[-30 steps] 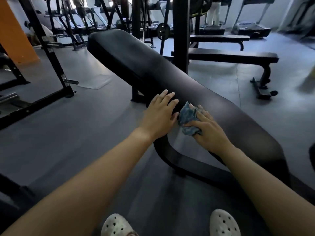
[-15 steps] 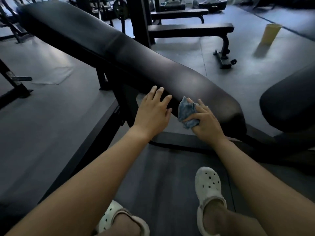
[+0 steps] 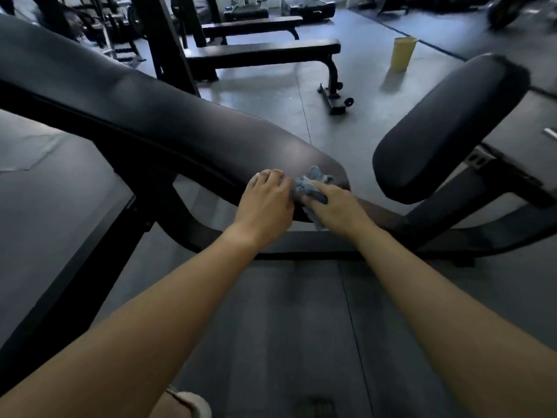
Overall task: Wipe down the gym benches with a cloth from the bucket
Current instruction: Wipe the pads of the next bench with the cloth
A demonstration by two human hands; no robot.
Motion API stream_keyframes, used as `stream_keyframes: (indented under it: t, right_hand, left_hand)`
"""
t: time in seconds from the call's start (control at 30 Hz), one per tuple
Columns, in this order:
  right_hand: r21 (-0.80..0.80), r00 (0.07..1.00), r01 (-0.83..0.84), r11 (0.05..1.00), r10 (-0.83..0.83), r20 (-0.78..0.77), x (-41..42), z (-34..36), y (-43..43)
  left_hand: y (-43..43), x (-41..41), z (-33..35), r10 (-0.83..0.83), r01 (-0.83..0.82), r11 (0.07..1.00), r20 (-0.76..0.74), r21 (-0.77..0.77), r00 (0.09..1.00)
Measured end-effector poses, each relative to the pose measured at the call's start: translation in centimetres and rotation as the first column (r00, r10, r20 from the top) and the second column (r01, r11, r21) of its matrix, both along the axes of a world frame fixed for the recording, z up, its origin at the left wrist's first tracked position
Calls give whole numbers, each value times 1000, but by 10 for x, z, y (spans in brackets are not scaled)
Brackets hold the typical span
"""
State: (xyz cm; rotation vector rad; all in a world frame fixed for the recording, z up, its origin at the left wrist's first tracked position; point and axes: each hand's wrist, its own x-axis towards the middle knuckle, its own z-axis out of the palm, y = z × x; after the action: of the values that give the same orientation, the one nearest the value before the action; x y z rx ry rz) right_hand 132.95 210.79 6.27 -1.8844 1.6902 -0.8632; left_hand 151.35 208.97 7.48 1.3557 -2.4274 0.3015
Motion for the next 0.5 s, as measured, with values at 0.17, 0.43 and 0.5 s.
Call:
stream_keyframes:
  t: [0.17, 0.43, 0.5]
  right_hand:
    - [18, 989, -2, 1000, 5, -147, -23, -68, -6]
    - [69, 990, 103, 992, -95, -104, -112, -56, -27]
    - [52, 998, 64, 997, -64, -7, -130, -37, -28]
  left_hand:
    - [-3, -31, -31, 38, -31, 997, 96, -69, 995]
    - [-13, -105, -8, 218, -219, 975, 24, 40, 976]
    - [-10, -133, 6, 250, -236, 960, -75, 152, 965]
